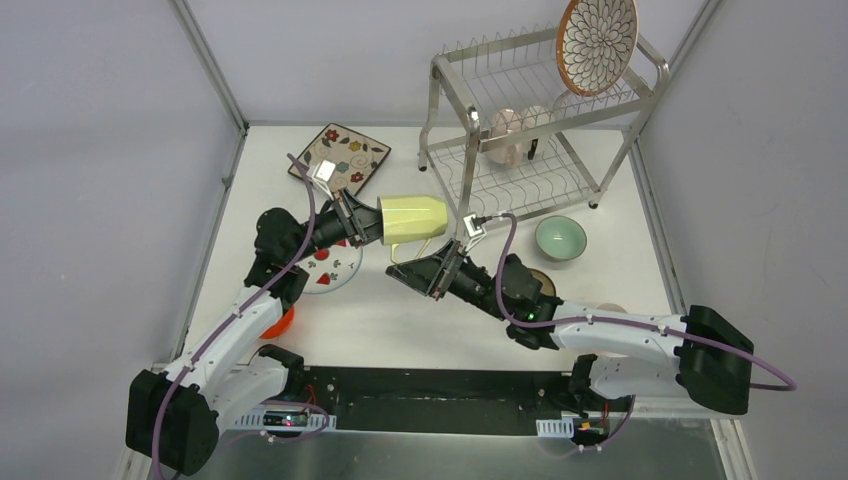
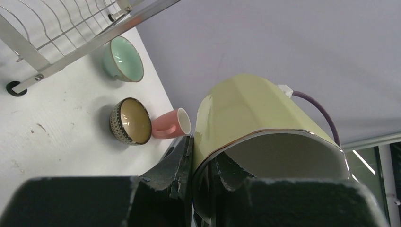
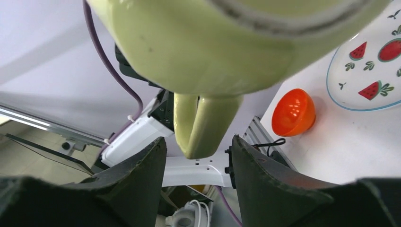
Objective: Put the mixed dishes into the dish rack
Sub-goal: Pick up the cup at the center of the board, then turn the cup upside down in the dish rack.
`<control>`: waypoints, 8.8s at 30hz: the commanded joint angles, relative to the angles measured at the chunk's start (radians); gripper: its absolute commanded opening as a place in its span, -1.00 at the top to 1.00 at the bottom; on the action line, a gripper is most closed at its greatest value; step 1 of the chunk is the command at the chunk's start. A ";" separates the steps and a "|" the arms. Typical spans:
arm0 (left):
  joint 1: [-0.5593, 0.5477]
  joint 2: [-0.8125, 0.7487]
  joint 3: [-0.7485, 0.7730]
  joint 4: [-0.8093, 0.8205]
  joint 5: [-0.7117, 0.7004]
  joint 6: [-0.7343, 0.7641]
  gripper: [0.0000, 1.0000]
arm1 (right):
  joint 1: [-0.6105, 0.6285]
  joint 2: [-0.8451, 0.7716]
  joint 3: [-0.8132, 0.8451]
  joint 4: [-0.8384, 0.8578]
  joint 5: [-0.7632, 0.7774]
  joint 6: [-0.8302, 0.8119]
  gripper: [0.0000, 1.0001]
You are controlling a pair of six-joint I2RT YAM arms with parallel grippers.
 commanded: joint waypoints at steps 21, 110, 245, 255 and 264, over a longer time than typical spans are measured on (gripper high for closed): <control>0.006 0.023 -0.068 0.413 0.058 -0.128 1.00 | -0.054 0.083 0.056 0.188 0.013 0.141 0.03; 0.006 -0.174 0.285 -1.016 -0.205 1.050 -0.98 | -0.755 0.067 0.240 -0.732 0.226 -0.817 1.00; -0.015 -0.132 0.289 -1.032 -0.247 1.062 -0.98 | -0.824 0.959 1.117 -0.834 0.007 -1.076 0.54; -0.015 -0.124 0.292 -1.033 -0.246 1.062 -0.98 | -0.824 0.921 1.080 -0.849 -0.004 -1.051 0.31; -0.015 -0.130 0.293 -1.033 -0.245 1.062 -0.98 | -0.823 0.811 0.991 -0.902 -0.018 -1.029 0.17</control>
